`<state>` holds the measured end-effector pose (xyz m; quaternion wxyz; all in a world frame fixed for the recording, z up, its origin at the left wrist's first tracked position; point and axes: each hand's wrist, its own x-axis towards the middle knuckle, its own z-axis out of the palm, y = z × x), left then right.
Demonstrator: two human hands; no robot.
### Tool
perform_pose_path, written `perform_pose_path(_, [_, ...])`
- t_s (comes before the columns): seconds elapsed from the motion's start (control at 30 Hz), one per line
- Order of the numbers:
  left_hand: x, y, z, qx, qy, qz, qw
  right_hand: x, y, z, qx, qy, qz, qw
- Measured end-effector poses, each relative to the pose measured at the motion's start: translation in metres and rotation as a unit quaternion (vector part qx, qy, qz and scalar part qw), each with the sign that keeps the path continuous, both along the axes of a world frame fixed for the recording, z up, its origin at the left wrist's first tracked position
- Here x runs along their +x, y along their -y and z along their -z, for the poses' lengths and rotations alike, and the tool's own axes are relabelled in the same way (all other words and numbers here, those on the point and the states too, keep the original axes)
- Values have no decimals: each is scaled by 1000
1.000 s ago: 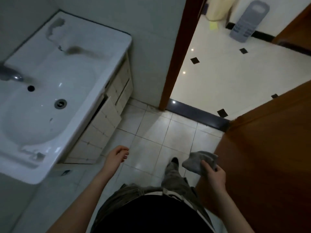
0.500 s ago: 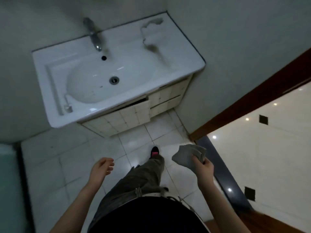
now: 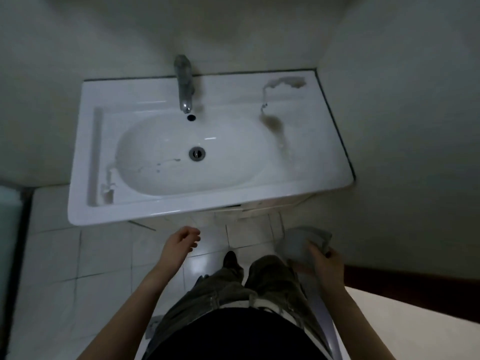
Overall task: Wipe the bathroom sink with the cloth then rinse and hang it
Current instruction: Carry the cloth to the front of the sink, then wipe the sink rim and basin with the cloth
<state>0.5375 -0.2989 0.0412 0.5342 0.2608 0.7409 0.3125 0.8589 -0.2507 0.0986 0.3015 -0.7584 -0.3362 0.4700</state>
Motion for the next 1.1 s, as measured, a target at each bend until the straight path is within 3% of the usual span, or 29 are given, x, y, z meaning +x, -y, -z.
perform_pose_path(0.27, [17, -113, -30, 69, 8, 15, 997, 0, -117, -50, 1, -6, -46, 999])
perform_pose_path(0.47, [42, -188, -19, 75, -21, 13, 997, 7, -222, -52, 88, -31, -45, 995])
perform_pose_path(0.63, [76, -240, 14, 44, -44, -3, 998, 10, -295, -31, 187, 45, -100, 976])
perform_pose_path(0.77, [105, -260, 44, 1, -76, 53, 996, 11, -333, -2, 243, 174, -243, 923])
perform_pose_path(0.9, [121, -260, 58, -21, -155, 152, 976, 12, -342, 49, 226, 252, -495, 800])
perform_pose_path(1.0, [121, -257, 64, -8, -186, 186, 965, 14, -321, 84, 169, 295, -590, 732])
perform_pose_path(1.1, [121, -258, 64, -6, -197, 178, 964, 20, -311, 84, 133, 286, -584, 748])
